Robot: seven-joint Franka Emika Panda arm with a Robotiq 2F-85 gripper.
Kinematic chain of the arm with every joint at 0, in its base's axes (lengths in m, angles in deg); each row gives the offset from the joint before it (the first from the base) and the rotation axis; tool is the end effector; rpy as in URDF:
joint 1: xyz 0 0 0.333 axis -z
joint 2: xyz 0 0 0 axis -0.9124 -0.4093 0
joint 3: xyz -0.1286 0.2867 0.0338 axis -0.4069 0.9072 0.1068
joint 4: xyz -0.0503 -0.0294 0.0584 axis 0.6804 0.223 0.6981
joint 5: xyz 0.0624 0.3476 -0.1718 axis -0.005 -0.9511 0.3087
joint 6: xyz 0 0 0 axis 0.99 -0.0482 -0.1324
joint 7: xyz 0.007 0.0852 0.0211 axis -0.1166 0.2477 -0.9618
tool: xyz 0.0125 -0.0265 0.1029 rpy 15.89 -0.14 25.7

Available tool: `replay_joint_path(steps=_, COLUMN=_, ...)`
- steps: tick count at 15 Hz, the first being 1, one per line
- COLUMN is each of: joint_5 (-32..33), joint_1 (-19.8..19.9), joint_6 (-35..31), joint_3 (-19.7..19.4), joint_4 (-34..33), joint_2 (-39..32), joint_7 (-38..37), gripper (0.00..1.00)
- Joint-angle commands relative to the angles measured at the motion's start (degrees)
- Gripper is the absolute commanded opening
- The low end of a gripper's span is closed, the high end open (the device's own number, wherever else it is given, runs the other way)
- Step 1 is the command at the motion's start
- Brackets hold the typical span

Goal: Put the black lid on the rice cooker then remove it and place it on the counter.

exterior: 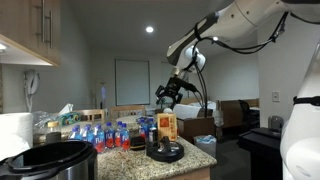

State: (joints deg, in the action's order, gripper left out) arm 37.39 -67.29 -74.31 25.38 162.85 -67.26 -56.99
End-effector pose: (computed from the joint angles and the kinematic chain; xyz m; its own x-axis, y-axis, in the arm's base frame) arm 0.4732 -0.1562 0.5141 0.8453 -0.4417 0.3006 -0.3320 -0.8751 -0.3522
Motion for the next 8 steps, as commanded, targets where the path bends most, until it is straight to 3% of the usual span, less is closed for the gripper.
replay_joint_path(steps=1, joint_5=-8.06, joint_1=2.73, joint_6=1.78, joint_3=0.08, joint_4=-6.58, joint_2=-9.65, joint_7=1.84, gripper=1.00)
replay_joint_path(steps=5, joint_5=-11.59, joint_1=5.86, joint_6=2.32, joint_3=2.84, joint_4=-10.87, joint_2=-15.58, joint_7=-4.24, gripper=1.00)
replay_joint_path(steps=6, joint_5=-10.07, joint_1=6.51, joint_6=0.69, joint_3=3.52, joint_4=-8.32, joint_2=-13.41, joint_7=-1.09, gripper=1.00)
replay_joint_path(steps=8, joint_5=-10.22, joint_1=7.13, joint_6=0.90, joint_3=4.31, joint_4=-9.88, joint_2=-15.40, joint_7=-2.80, gripper=1.00)
